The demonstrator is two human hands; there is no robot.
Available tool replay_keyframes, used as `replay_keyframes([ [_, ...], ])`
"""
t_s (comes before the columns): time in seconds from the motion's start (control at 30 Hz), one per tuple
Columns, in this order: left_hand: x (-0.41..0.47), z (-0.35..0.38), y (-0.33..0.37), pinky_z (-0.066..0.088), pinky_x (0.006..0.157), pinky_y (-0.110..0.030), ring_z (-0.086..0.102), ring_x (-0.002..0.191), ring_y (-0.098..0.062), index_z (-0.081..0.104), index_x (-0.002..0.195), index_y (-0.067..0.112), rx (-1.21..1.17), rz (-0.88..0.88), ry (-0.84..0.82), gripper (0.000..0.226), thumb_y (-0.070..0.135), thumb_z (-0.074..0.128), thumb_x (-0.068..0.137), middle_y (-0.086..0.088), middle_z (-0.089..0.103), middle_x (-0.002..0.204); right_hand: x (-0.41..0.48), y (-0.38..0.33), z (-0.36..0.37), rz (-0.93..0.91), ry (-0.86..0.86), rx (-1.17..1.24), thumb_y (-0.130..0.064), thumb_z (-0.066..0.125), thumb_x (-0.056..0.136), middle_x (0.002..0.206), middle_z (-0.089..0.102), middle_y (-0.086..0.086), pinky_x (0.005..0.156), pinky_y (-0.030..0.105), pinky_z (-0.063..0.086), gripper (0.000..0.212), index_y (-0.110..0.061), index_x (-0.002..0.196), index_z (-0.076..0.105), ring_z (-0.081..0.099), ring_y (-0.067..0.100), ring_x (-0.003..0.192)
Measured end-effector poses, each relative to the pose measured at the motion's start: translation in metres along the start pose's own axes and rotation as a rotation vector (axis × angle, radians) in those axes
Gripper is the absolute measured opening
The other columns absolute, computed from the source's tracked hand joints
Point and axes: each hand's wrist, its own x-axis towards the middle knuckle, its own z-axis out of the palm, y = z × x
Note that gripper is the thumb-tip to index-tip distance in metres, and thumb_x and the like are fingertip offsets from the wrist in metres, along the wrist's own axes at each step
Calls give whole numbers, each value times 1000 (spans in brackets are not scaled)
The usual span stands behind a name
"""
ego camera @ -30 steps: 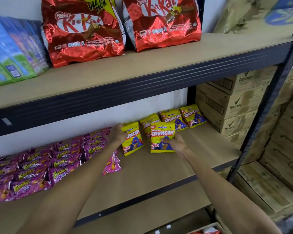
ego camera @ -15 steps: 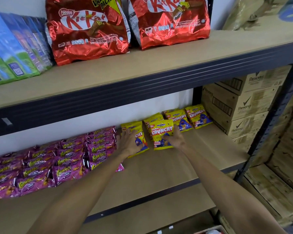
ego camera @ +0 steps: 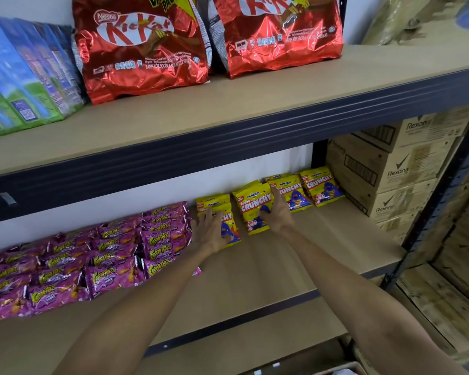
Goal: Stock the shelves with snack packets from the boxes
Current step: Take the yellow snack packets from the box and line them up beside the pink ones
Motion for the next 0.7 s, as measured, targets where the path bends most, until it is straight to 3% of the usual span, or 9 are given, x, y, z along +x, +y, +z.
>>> replay_keyframes([
  [0.13,0,1,-1,32,107,-51,35,136,-29,33,147,25,0,12,17,77,58,64,84,-7,33,147,2,3,9,-28,7,-67,-8,72,89,150,31,13,100,40,46,90,-23,158,17,39,32,137],
  [0.27,-3,4,0,33,106,-51,36,134,-29,32,147,24,2,31,64,74,58,61,87,-8,33,147,-4,8,20,-27,75,-451,-28,75,87,146,33,12,107,49,41,89,-25,155,17,35,32,137],
  [0.4,-3,7,0,31,110,-53,32,139,-30,29,150,24,-14,20,43,75,56,60,89,-9,28,151,-10,11,28,-129,87,-624,-31,60,96,138,43,9,100,46,42,42,-20,135,47,41,30,130],
  [0.47,-2,6,1,30,111,-53,30,140,-31,29,150,24,-31,10,25,77,55,61,88,-9,27,153,-14,12,33,-140,91,-615,-31,51,101,133,48,8,97,46,45,30,-18,128,55,44,30,127],
  [0.6,-1,6,3,33,111,-51,31,139,-32,29,150,24,-54,-7,17,77,53,64,87,-10,27,152,-26,16,41,-113,61,-554,-51,57,94,139,43,7,104,50,41,46,-23,130,55,38,29,132],
  [0.7,1,9,2,39,108,-49,31,138,-33,30,149,23,-101,-8,7,76,49,67,88,-10,29,150,-27,19,43,-133,61,-526,-50,63,91,142,41,7,109,49,37,51,-25,135,53,35,29,135],
])
